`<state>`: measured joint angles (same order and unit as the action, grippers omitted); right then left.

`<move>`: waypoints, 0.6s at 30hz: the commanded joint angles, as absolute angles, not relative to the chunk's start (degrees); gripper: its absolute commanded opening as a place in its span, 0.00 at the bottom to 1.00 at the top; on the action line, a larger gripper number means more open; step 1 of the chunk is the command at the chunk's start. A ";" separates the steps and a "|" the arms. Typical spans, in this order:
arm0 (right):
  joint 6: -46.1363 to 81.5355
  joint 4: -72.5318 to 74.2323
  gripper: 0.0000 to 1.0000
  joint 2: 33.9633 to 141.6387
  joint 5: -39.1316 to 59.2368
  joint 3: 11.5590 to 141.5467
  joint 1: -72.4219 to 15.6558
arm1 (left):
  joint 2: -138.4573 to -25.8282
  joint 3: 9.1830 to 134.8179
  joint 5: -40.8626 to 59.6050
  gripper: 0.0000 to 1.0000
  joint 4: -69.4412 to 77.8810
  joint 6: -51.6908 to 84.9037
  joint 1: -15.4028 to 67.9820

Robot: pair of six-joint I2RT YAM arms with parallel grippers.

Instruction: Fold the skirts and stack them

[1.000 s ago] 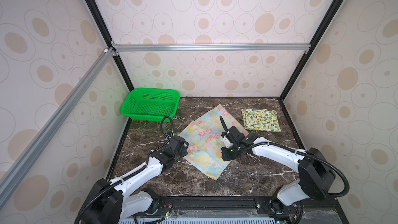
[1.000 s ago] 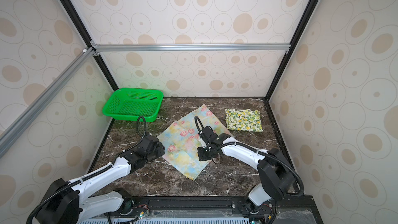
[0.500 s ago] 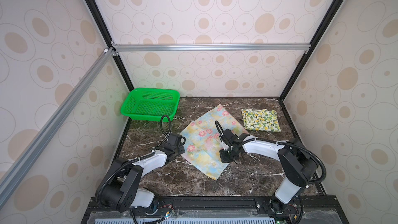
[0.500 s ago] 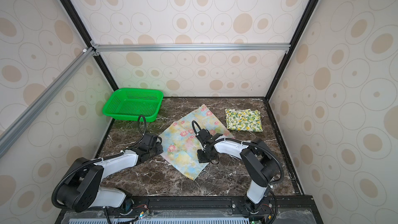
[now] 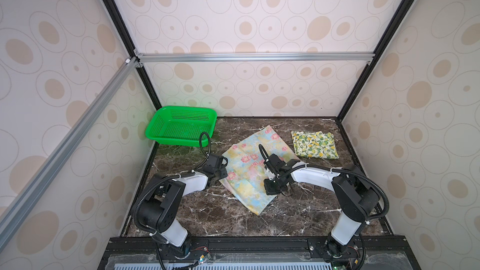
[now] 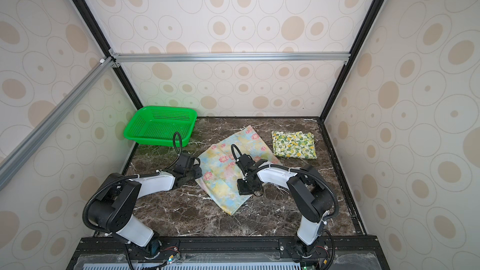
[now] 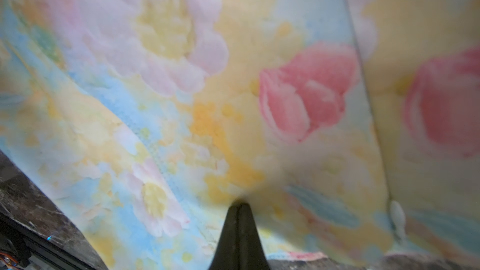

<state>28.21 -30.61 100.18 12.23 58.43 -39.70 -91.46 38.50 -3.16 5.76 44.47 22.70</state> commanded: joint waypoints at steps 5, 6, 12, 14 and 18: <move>23.93 -31.65 0.00 102.76 8.85 59.98 -38.30 | -90.11 34.66 -2.96 0.40 -0.24 44.91 21.88; 23.30 -32.01 0.00 102.96 8.46 60.37 -38.24 | -89.18 33.86 -3.23 0.40 -0.80 45.53 21.87; 20.01 -33.57 0.00 104.32 9.24 61.96 -37.27 | -82.66 27.70 -1.78 0.40 -2.60 48.57 21.80; 19.39 -33.62 0.00 104.26 9.22 62.05 -37.24 | -80.14 26.84 -1.50 0.40 -5.20 48.92 21.84; 18.82 -33.81 0.00 103.57 10.61 61.71 -37.22 | -72.68 25.34 -3.30 0.40 -12.29 49.18 21.85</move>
<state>20.56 -31.29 102.72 11.79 61.84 -37.58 -75.90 27.09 -2.04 -1.19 47.40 22.48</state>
